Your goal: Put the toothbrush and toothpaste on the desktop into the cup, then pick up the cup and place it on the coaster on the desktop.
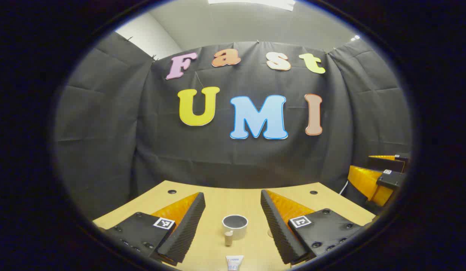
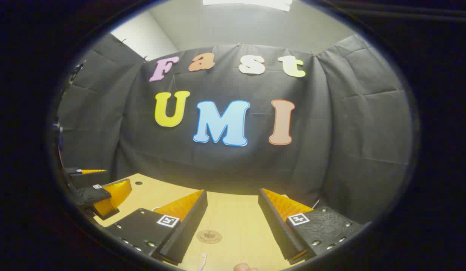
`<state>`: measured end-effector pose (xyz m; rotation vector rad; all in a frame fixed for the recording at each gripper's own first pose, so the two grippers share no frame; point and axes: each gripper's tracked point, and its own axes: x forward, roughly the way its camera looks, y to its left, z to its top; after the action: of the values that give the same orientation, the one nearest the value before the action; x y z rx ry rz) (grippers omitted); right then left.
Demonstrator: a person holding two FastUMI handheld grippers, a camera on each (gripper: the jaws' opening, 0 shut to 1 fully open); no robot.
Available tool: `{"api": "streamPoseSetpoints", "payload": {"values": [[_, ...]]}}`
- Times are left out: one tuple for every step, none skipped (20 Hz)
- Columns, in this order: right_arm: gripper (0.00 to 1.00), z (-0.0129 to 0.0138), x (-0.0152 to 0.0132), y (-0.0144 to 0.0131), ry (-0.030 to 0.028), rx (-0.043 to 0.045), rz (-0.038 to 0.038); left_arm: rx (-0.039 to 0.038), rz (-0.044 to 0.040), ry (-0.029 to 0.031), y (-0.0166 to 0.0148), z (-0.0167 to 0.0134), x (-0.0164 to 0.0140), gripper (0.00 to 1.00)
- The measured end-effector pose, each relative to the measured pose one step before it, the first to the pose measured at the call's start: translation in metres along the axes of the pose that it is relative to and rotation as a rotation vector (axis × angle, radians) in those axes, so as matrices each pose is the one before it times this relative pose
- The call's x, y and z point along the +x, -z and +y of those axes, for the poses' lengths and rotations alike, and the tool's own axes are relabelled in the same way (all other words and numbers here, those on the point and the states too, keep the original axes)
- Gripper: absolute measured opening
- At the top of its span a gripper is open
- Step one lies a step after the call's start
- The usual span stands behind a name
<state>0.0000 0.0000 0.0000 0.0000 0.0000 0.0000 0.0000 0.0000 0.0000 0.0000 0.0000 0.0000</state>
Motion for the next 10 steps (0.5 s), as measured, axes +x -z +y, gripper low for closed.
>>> {"api": "streamPoseSetpoints", "payload": {"values": [[0.89,0.00371,-0.00011,0.00427,-0.01012,-0.01944,0.01094,-0.00418,-0.00147,0.00232,-0.00040,-0.00003,0.00355,0.96],[0.89,0.00586,0.00147,0.00330,-0.01485,-0.01315,0.01680,-0.01116,-0.00798,0.01416,-0.00252,-0.00283,0.00378,0.95],[0.89,0.00441,0.00180,0.00252,-0.00847,-0.00365,0.01296,-0.00913,-0.00834,0.01000,-0.00448,-0.00148,0.00375,0.94],[0.89,0.00221,0.00140,0.00096,-0.00256,0.00106,0.01663,-0.00544,0.00522,0.01364,-0.00131,-0.00243,0.00502,0.95],[0.89,0.00031,0.00135,0.00125,0.00120,0.00432,0.00645,-0.00028,-0.00151,0.01757,-0.00105,-0.00365,0.00533,0.95],[0.89,-0.00102,0.00259,-0.00097,0.00521,0.00352,-0.00092,0.00641,-0.00159,0.01044,-0.00053,-0.00122,0.00432,0.94],[0.89,-0.00105,0.00223,-0.00067,0.01059,0.00276,-0.00253,0.01150,0.00028,0.00502,0.00134,0.00101,0.00321,0.94],[0.89,-0.00270,0.00240,-0.00081,0.01351,0.00145,0.00043,0.00801,0.00346,0.00529,0.00165,0.00075,0.00266,0.94],[0.89,-0.00238,0.00075,0.00135,0.01156,-0.00067,-0.00118,0.00453,0.00784,0.00678,0.00192,-0.00059,0.00281,0.94],[0.89,-0.00213,0.00123,0.00035,0.00971,-0.00141,0.00320,0.00305,0.00291,0.00127,0.00063,0.00134,0.00282,0.94]]}}
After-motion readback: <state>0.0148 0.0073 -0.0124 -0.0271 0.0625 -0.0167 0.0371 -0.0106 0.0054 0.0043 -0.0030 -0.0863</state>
